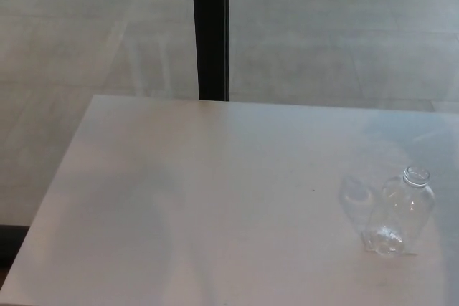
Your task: The robot uses its right hand to grab and lift the lid of the spray bottle kept in the middle of the desk and places the lid on the right side of the bottle
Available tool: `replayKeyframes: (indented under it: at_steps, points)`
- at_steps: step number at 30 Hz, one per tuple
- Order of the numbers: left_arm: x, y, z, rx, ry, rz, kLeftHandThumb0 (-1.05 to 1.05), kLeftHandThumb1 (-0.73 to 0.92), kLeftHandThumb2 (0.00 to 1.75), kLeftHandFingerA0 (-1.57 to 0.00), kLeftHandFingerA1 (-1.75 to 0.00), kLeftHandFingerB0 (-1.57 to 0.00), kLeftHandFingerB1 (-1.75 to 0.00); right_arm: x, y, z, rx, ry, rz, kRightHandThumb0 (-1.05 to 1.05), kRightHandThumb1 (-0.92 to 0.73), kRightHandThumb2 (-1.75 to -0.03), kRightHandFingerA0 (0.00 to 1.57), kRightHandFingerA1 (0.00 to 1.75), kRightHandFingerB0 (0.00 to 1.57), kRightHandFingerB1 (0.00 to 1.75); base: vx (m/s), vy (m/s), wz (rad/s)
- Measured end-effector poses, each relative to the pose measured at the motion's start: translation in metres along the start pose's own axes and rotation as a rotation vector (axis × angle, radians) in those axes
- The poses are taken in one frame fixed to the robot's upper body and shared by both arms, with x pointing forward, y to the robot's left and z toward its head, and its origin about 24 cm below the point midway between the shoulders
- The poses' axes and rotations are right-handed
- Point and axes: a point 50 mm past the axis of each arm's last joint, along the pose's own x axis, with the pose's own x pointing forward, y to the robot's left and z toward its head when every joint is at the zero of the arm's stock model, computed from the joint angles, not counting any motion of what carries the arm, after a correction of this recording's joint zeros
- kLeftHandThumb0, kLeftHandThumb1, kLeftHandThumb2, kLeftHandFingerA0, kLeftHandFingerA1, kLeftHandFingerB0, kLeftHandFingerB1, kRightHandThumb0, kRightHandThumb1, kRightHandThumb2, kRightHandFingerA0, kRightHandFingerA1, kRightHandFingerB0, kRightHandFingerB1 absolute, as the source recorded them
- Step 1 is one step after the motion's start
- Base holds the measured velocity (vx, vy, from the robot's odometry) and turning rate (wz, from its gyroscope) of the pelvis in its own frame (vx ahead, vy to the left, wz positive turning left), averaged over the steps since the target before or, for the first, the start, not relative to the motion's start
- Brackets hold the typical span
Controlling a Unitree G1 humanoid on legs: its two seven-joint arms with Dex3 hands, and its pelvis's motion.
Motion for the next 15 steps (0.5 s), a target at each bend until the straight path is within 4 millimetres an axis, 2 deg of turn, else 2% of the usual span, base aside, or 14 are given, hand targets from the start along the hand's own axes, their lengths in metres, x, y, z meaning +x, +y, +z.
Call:
replayKeyframes:
  at_steps: [3, 4, 5, 8, 11, 13, 14, 15]
  points:
    - [0.0, 0.0, 0.0, 0.0, -0.001, 0.0, -0.84, 0.88, 0.66, -0.56, -0.49, -0.38, -0.4, -0.01, 0.028, -0.014, 0.004, 0.063, 0.054, -0.45, -0.67, -0.66, 0.98, 1.47, 0.97, 0.68, 0.0, 0.0, 0.0]
    - [0.0, 0.0, 0.0, 0.0, -0.001, 0.0, -0.84, 0.72, 1.09, -0.48, -0.58, -0.33, -0.52, -0.012, 0.036, -0.017, 0.003, 0.08, 0.07, -0.5, -0.66, -0.65, 0.99, 1.47, 0.98, 0.7, 0.0, 0.0, 0.0]
    - [0.0, 0.0, 0.0, 0.0, -0.001, 0.0, -0.83, 0.88, 0.67, -0.54, -0.47, -0.37, -0.39, -0.016, 0.045, -0.021, 0.001, 0.097, 0.089, -0.52, -0.67, -0.64, 0.99, 1.47, 0.98, 0.71, 0.0, 0.0, 0.0]
    - [0.0, -0.001, 0.001, -0.001, -0.003, -0.001, -0.83, 0.88, 0.66, -0.56, -0.5, -0.39, -0.4, -0.024, 0.066, -0.03, -0.005, 0.139, 0.132, -0.53, -0.69, -0.66, 0.95, 1.49, 0.97, 0.71, 0.0, 0.0, 0.0]
    - [0.001, -0.001, 0.002, -0.002, -0.007, -0.003, -0.84, 0.88, 0.66, -0.55, -0.49, -0.38, -0.39, -0.035, 0.088, -0.035, -0.027, 0.17, 0.179, -0.53, -0.68, -0.62, 0.97, 1.34, 0.93, 0.68, 0.0, 0.0, 0.0]
    - [0.001, -0.001, 0.002, -0.001, -0.007, -0.002, -0.84, 0.88, 0.66, -0.55, -0.49, -0.38, -0.4, -0.04, 0.098, -0.037, -0.039, 0.179, 0.2, -0.52, -0.68, -0.63, 0.98, 1.33, 0.93, 0.67, 0.0, 0.0, 0.0]
    - [0.001, -0.001, 0.002, -0.001, -0.008, -0.002, -0.84, 0.88, 0.66, -0.56, -0.49, -0.39, -0.4, -0.042, 0.104, -0.037, -0.045, 0.181, 0.209, -0.52, -0.69, -0.63, 0.94, 1.4, 0.92, 0.67, 0.0, 0.0, 0.0]
    - [0.001, -0.001, 0.002, -0.001, -0.008, -0.002, -0.84, 0.87, 0.66, -0.56, -0.49, -0.39, -0.4, -0.043, 0.108, -0.037, -0.05, 0.181, 0.214, -0.5, -0.68, -0.63, 0.95, 1.36, 0.9, 0.62, 0.0, 0.0, 0.0]
